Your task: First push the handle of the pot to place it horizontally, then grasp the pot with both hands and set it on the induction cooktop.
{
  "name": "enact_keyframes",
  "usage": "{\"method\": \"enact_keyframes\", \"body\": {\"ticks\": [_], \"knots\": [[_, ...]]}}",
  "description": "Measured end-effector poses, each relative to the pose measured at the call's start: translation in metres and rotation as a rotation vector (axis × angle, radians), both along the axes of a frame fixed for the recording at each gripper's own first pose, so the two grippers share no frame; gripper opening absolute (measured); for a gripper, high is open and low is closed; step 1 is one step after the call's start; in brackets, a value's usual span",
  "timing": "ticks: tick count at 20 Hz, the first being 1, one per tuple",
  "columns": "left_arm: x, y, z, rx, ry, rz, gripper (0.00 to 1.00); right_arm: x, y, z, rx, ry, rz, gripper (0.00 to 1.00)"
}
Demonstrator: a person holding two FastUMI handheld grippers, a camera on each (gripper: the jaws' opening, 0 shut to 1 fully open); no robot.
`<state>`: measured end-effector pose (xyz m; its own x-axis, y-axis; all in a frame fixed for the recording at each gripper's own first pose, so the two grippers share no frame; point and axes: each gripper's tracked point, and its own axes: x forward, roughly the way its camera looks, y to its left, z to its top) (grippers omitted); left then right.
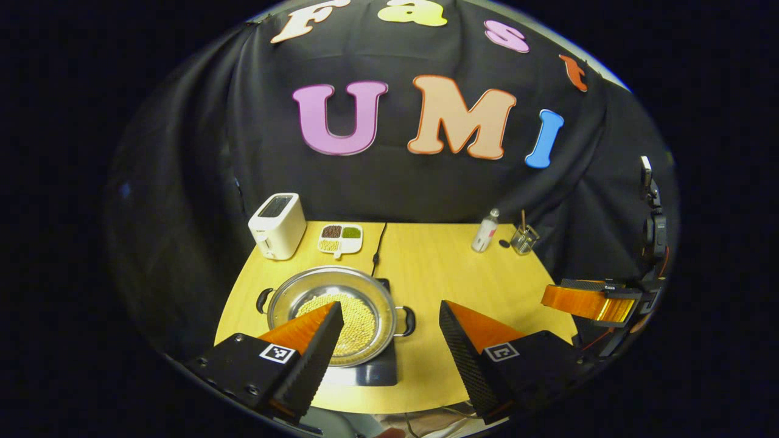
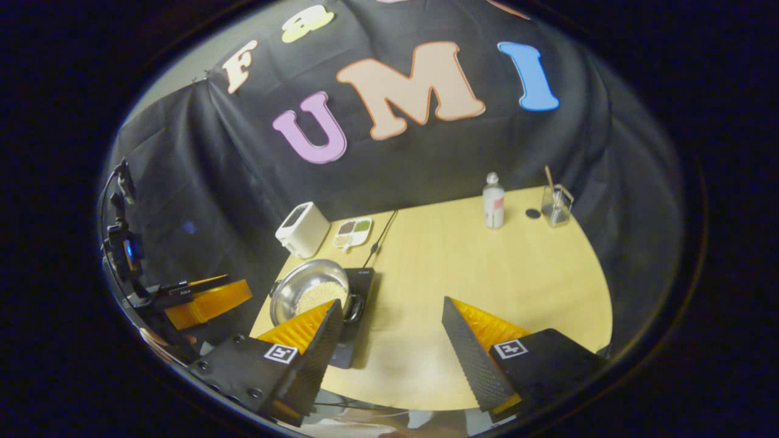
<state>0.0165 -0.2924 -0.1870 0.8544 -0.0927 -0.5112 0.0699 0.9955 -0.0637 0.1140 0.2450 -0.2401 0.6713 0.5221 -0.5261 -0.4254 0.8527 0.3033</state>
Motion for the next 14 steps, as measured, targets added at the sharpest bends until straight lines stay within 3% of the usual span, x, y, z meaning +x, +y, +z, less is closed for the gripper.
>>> {"method": "enact_keyframes", "body": {"ticks": [6,7,8,11,12,13,14], "knots": [[-0.002,-0.049,0.082,0.063,-0.274,0.051,0.96,0.002,-0.085,0.09,0.076,-0.189,-0.067,0.92],[-0.002,-0.057,0.093,0.074,-0.323,0.055,0.96,0.005,-0.095,0.096,0.074,-0.215,-0.089,1.0],[-0.002,-0.065,0.105,0.087,-0.367,0.059,0.96,0.006,-0.105,0.103,0.071,-0.244,-0.106,0.92],[-0.01,-0.083,0.127,0.115,-0.451,0.047,0.95,0.003,-0.13,0.132,0.072,-0.336,-0.148,0.92],[-0.014,-0.09,0.131,0.107,-0.471,0.037,0.96,0.001,-0.138,0.139,0.067,-0.367,-0.159,1.0],[-0.016,-0.097,0.136,0.097,-0.488,0.027,0.96,-0.001,-0.146,0.144,0.061,-0.401,-0.172,1.0],[-0.022,-0.1,0.142,0.087,-0.506,0.023,0.96,-0.005,-0.154,0.149,0.056,-0.428,-0.187,0.92]]}}
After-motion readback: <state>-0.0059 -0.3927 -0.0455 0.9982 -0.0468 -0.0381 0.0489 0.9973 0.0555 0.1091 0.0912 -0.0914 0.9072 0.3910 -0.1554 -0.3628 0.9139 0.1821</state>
